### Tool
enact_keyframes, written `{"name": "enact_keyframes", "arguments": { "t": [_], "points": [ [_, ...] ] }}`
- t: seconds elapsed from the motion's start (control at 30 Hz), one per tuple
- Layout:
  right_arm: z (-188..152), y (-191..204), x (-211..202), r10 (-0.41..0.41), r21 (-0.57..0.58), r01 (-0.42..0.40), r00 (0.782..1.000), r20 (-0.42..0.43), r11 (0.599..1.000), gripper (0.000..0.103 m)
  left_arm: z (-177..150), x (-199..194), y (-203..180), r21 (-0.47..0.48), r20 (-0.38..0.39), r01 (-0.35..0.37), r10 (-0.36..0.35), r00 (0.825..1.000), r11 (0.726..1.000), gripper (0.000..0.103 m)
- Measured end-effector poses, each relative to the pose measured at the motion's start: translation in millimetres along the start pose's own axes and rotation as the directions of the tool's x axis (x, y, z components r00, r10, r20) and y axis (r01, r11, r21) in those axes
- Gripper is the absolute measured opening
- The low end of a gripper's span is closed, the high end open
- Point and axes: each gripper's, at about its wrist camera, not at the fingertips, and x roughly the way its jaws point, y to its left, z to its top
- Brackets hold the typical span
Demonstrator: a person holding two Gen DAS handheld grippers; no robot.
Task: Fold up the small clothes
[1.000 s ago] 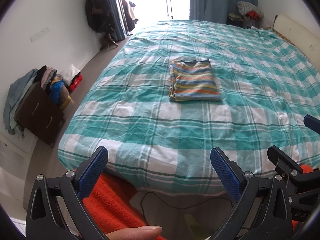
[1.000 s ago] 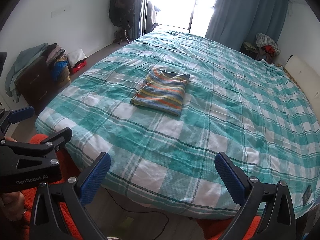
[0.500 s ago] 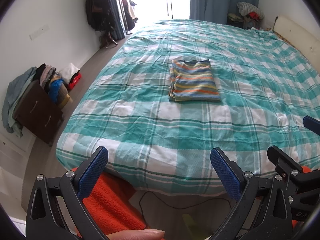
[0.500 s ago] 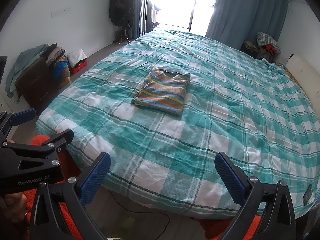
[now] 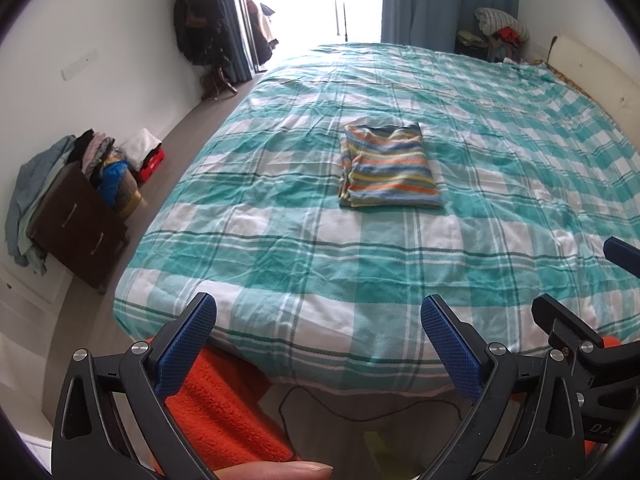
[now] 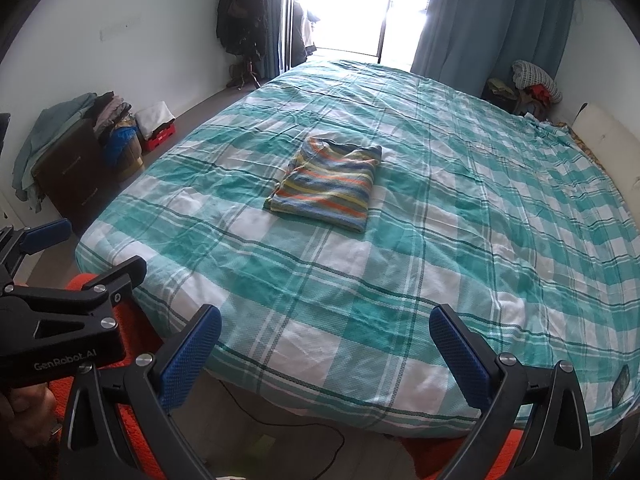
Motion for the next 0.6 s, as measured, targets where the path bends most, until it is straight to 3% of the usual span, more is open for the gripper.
{"name": "enact_keyframes", "arguments": {
  "t": [0.6],
  "points": [
    [0.1,-3.2,3.1,0.001,0.009,-0.001,1.000,-0.002,1.000,0.103,0.9,-2.6,0.5,-0.005,0.013,0.011,-0.011,1.000,1.000,0.102]
  ]
}}
